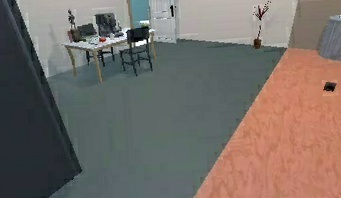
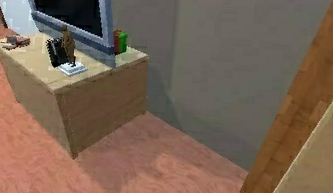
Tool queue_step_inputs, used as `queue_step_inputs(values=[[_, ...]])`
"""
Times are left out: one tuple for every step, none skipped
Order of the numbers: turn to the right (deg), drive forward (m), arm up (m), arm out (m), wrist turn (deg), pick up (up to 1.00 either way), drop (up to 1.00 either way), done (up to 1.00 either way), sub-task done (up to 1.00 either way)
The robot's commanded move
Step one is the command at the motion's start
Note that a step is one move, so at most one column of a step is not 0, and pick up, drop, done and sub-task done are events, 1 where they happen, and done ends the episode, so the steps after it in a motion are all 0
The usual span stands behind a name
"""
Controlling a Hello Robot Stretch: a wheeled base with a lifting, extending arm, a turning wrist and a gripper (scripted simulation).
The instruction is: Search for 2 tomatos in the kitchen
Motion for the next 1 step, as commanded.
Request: queue_step_inputs(values=[[0.0, 0.40, 0.00, 0.00, 0.0, 0.00, 0.00, 0.00, 0.00]])
